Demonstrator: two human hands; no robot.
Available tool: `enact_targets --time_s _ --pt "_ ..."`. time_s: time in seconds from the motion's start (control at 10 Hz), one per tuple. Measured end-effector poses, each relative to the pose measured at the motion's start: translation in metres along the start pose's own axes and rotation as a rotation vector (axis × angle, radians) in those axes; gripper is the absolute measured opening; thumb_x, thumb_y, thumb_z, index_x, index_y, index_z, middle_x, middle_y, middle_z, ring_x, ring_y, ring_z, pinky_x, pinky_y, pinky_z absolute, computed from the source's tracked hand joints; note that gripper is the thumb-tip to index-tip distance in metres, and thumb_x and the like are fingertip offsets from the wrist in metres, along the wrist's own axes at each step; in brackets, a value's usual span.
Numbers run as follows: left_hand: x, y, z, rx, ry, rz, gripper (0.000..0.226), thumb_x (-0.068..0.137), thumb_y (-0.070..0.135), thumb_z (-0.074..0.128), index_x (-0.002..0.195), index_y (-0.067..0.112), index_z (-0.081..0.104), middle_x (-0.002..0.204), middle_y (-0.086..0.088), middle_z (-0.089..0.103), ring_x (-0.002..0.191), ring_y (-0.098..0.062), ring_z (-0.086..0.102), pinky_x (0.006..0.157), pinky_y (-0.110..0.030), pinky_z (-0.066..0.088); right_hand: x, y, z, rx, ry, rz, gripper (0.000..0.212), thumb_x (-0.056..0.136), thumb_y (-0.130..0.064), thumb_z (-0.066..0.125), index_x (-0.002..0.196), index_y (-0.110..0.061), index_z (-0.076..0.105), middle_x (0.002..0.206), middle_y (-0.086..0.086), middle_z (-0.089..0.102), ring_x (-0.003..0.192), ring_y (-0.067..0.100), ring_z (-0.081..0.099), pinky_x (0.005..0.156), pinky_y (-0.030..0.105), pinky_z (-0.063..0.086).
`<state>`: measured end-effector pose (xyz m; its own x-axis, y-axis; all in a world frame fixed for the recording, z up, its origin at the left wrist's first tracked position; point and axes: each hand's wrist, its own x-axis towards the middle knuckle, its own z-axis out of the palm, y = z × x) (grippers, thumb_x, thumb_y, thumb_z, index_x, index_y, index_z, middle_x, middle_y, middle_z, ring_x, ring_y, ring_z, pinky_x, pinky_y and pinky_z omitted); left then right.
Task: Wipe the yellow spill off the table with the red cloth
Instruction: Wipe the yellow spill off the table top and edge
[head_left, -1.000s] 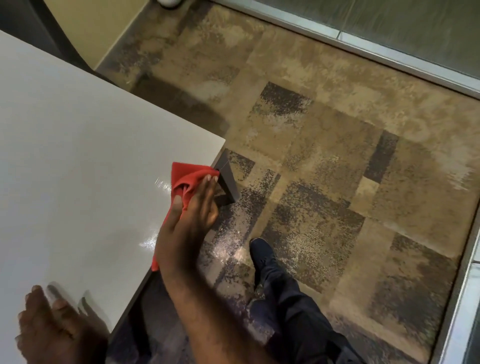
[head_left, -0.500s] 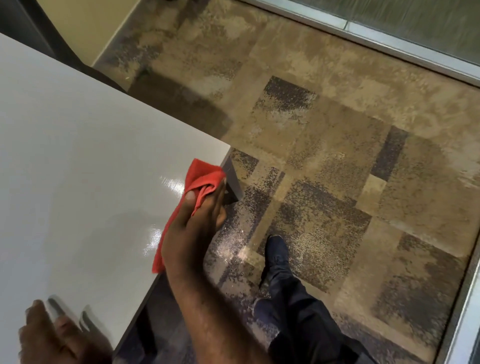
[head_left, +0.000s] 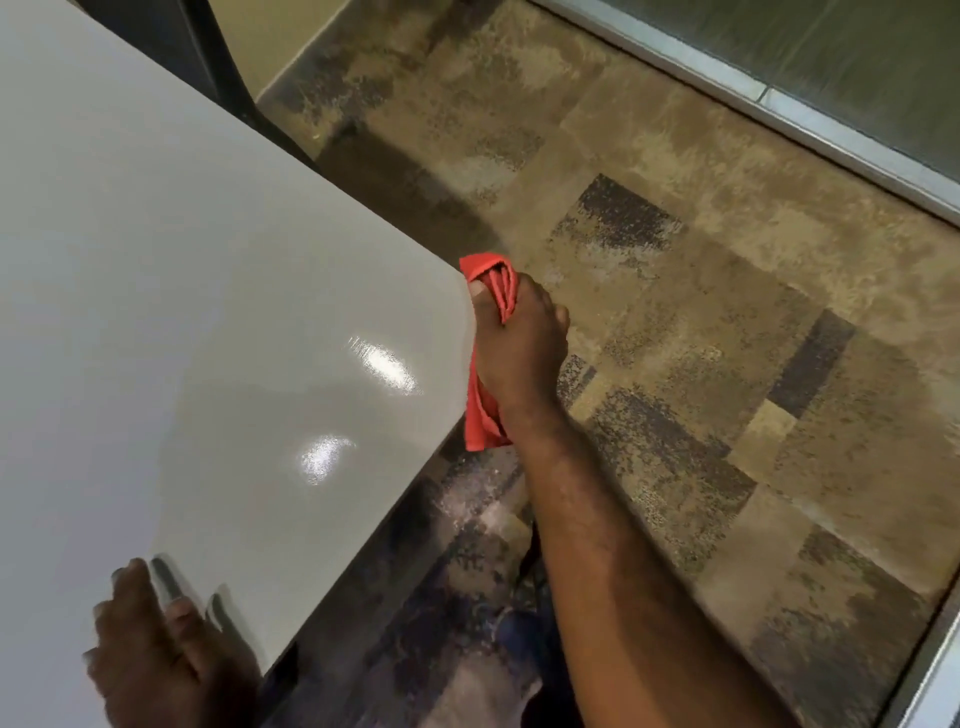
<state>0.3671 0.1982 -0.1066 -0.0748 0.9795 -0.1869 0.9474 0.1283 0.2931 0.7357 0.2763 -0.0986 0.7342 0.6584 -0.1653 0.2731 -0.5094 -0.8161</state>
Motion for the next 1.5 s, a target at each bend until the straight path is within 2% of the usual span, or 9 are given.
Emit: enact_targets --time_s 0.1,0.2,0.3,0.5,0.7,1.0,1.2,1.3,1.5 --pt "-0.015 0.006 0.008 0.105 0.077 -0.052 0.065 0.084 0.057 0.019 0.126 0.010 0.035 0.108 -0.018 0.048 0.101 -0.054 0.052 0.075 -0.059 0.045 0.013 -0.007 -0.009 -0.211 -0.218 -0.134 0.039 0.096 -0.045 0.052 0.117 -0.013 0.060 0.116 0.007 0.066 0.109 0.029 0.050 0.091 0.045 0.042" --pt "-0.006 0.023 0.007 0.026 0.195 -0.133 0.060 0.089 0.043 0.030 0.140 0.010 0.033 0.134 -0.024 0.047 0.121 -0.049 0.045 0.101 -0.064 0.035 0.025 -0.011 -0.012 -0.266 -0.318 -0.172 0.039 0.096 -0.045 0.049 0.117 -0.014 0.060 0.115 0.007 0.066 0.108 0.032 0.052 0.091 0.045 0.043" --pt "0.007 0.053 0.008 -0.088 0.287 -0.059 0.058 0.097 0.039 0.035 0.150 0.016 0.029 0.152 -0.018 0.039 0.139 -0.037 0.033 0.119 -0.044 0.012 0.035 -0.014 -0.015 -0.247 -0.402 -0.179 0.037 0.096 -0.045 0.049 0.111 -0.014 0.062 0.109 0.008 0.067 0.104 0.033 0.056 0.089 0.043 0.046" --pt "0.070 0.110 0.001 -0.239 0.377 0.046 0.061 0.102 0.048 0.019 0.153 0.017 0.028 0.159 -0.012 0.033 0.149 -0.028 0.023 0.119 -0.023 -0.003 0.028 0.002 -0.019 -0.139 -0.419 -0.192 0.041 0.098 -0.044 0.045 0.118 -0.012 0.062 0.117 0.009 0.067 0.116 0.034 0.051 0.098 0.050 0.044" --pt "0.107 0.198 0.017 -0.221 0.247 0.139 0.061 0.101 0.042 0.023 0.153 0.013 0.032 0.162 -0.006 0.028 0.151 -0.021 0.019 0.120 -0.029 0.001 0.018 0.030 -0.032 0.037 -0.390 -0.158 0.043 0.098 -0.041 0.046 0.130 -0.016 0.059 0.125 0.001 0.064 0.115 0.020 0.048 0.097 0.031 0.041" --pt "0.149 0.182 -0.001 -0.109 0.261 -0.017 0.063 0.100 0.047 0.023 0.152 0.014 0.035 0.162 -0.007 0.028 0.150 -0.023 0.022 0.121 -0.046 0.012 0.052 0.009 -0.022 -0.159 -0.614 -0.293 0.045 0.099 -0.044 0.042 0.129 -0.014 0.057 0.126 0.005 0.064 0.113 0.027 0.050 0.099 0.040 0.042" --pt "0.164 0.199 0.003 -0.047 0.178 0.029 0.051 0.100 0.050 0.026 0.133 0.017 0.046 0.147 -0.010 0.047 0.141 -0.021 0.033 0.107 -0.042 0.030 0.042 0.019 -0.037 -0.160 -0.566 -0.258 0.050 0.098 -0.049 0.036 0.130 -0.016 0.057 0.126 0.000 0.064 0.112 0.017 0.046 0.100 0.032 0.041" --pt "0.167 0.197 0.001 -0.029 0.155 -0.034 0.057 0.099 0.054 0.028 0.143 0.022 0.044 0.156 -0.004 0.039 0.148 -0.024 0.026 0.114 -0.045 0.025 0.047 0.007 -0.028 -0.216 -0.555 -0.240 0.043 0.099 -0.043 0.041 0.121 -0.014 0.062 0.119 0.003 0.068 0.106 0.021 0.052 0.100 0.037 0.042" --pt "0.167 0.194 0.002 -0.029 0.127 -0.103 0.074 0.089 0.068 0.030 0.151 0.028 0.037 0.162 0.003 0.028 0.151 -0.022 0.019 0.118 -0.046 0.024 0.055 0.000 -0.026 -0.240 -0.692 -0.300 0.055 0.098 -0.050 0.036 0.139 -0.016 0.048 0.139 -0.001 0.057 0.125 0.020 0.045 0.109 0.029 0.026"
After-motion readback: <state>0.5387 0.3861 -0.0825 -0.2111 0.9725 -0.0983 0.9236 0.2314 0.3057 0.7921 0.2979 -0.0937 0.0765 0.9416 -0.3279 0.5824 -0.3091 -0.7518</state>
